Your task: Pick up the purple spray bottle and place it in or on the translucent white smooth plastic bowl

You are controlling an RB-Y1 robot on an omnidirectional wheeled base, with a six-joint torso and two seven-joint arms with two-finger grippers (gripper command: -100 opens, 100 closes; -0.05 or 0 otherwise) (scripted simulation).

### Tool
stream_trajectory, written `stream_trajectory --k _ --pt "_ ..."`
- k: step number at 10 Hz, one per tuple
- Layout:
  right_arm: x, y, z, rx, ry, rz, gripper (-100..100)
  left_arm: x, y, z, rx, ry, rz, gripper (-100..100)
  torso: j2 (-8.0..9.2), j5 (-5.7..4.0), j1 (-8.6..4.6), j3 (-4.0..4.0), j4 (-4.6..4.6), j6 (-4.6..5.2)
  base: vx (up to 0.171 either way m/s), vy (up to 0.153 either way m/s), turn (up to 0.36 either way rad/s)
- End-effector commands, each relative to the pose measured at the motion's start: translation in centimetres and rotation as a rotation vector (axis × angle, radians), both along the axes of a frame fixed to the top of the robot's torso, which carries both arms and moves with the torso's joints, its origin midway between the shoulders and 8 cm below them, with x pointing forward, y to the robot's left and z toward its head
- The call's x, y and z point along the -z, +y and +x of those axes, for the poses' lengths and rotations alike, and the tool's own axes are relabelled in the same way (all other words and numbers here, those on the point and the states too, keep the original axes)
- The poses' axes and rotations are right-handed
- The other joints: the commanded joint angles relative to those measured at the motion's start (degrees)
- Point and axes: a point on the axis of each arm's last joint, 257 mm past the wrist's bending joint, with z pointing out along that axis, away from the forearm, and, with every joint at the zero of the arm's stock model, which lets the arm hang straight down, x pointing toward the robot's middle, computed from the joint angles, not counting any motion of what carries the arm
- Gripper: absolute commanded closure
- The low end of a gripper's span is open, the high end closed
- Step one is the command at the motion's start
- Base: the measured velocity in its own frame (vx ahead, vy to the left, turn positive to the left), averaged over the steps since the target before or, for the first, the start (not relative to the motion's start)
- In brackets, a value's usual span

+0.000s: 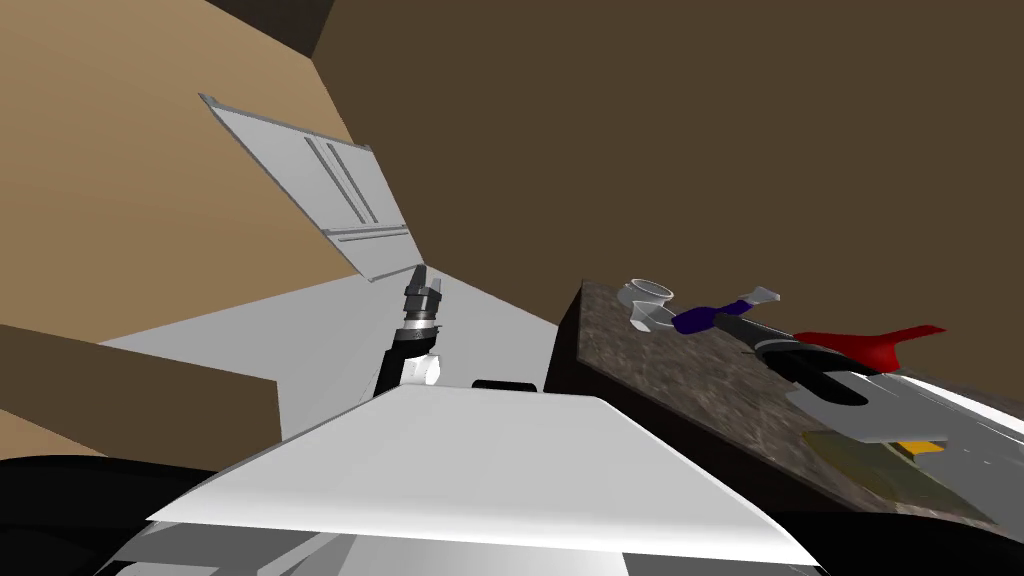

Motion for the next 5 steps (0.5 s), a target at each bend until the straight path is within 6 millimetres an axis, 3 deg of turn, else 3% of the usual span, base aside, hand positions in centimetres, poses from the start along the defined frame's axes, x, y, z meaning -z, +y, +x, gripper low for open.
stream_trajectory --k 1,5 --pt "-0.6 -0.2 0.1 0.002 0.016 -0.017 100 0.0 0.0 0.0 0.0 0.0 0.0 0 0.0 0.0 0.0 0.0 0.0 0.0 0.1 -0.084 0.109" --pt "-1.9 -1.3 0.2 0.017 0.077 -0.074 100 0.0 0.0 0.0 0.0 0.0 0.0 0 -0.14 0.05 -0.08 -0.09 -0.06 -0.04 0.122 -0.121 0.134"
